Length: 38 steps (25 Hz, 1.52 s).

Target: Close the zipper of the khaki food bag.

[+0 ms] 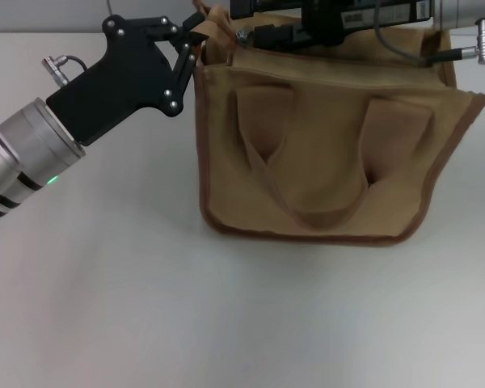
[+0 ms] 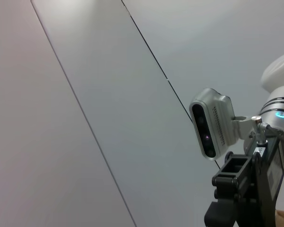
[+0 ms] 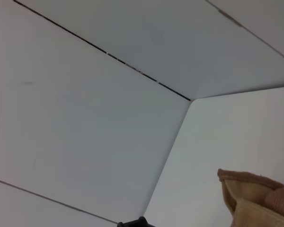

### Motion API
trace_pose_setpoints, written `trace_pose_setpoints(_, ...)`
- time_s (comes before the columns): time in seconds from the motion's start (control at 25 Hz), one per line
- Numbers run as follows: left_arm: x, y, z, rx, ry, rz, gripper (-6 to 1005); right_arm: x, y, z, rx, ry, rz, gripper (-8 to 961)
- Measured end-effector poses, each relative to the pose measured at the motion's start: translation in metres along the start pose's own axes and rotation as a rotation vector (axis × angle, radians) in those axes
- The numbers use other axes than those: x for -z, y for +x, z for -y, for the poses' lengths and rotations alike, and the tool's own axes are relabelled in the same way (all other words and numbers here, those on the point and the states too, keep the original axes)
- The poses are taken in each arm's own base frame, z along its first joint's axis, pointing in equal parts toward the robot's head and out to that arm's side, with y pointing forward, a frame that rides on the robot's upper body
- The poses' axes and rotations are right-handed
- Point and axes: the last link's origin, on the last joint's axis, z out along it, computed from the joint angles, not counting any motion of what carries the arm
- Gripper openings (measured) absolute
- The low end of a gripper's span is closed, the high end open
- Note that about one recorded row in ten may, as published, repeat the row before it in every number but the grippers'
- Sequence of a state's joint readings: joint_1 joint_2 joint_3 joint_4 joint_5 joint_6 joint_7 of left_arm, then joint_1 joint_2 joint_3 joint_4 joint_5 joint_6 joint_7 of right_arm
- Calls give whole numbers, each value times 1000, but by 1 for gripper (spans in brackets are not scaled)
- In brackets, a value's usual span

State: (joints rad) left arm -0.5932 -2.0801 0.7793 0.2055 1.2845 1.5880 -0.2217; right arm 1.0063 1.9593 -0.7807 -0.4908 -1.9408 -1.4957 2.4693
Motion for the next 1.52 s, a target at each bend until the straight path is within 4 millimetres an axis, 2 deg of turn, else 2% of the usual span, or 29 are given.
trace_pose_setpoints(0.56,-4,1,2,9,-2,-8,24,7,6,5,-10,-19,26,777)
trace_pose_setpoints(0.84,0,-2,3,17,25,11,25,32,13,0,70,-93,75,777)
trace_pose_setpoints(1.0,2,-3,4,19,40,16,26,47,16,-3,218,-90,87,777)
trace_pose_setpoints(1.08,3,-3,5,21,45,18,26,52,16,-6,326,-81,91,777)
trace_pose_setpoints(1.12,4,-3,5,23,50,20,26,57,13,-10,459,-65,98,777)
trace_pose_setpoints(1.16,4,-3,5,23,50,20,26,57,13,-10,459,-65,98,777)
trace_pose_setpoints(1.24,4,-4,4,26,52,22,26,61,10,-16,597,-41,102,777)
trace_pose_setpoints(1.28,5,-4,4,28,53,23,26,61,9,-18,654,-29,98,777)
trace_pose_setpoints(1.32,5,-4,3,33,54,24,26,60,6,-22,783,-2,77,777)
trace_pose_setpoints(1.52,6,-4,0,45,54,20,27,50,4,-28,990,59,13,778)
